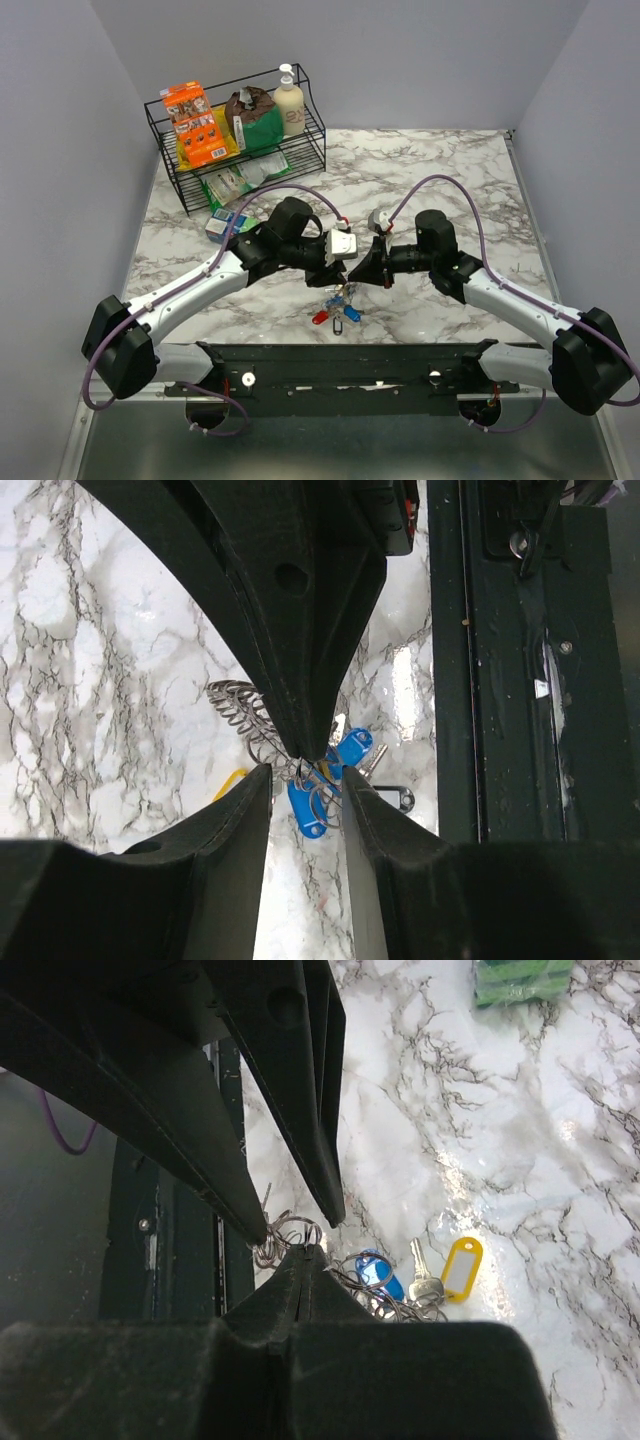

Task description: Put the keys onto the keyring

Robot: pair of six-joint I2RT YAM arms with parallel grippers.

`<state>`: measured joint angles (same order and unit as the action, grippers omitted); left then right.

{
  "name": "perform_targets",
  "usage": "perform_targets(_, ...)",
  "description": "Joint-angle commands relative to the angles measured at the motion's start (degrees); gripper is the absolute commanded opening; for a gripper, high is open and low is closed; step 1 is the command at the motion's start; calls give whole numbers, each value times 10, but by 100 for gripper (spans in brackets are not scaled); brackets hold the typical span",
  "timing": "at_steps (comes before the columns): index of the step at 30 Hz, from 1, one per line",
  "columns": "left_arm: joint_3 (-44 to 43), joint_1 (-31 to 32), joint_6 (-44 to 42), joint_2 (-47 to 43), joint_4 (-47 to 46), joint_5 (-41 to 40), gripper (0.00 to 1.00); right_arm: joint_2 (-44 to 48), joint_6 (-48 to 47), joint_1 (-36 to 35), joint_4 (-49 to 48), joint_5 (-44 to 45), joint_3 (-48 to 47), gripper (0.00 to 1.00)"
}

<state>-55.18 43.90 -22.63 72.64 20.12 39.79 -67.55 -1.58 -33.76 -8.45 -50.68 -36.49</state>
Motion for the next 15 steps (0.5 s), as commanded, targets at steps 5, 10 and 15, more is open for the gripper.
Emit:
perform_targets(5, -27, 1, -36, 29, 43, 28, 35, 4, -7, -3, -10, -15, -10, 0)
perform_targets(10, -34, 1, -42, 39, 49, 33, 34, 6, -6, -3, -11, -16, -10, 0)
perform_targets(15, -40, 1, -41, 43, 47, 36, 29, 4, -5, -3, -12, -17, -10, 0)
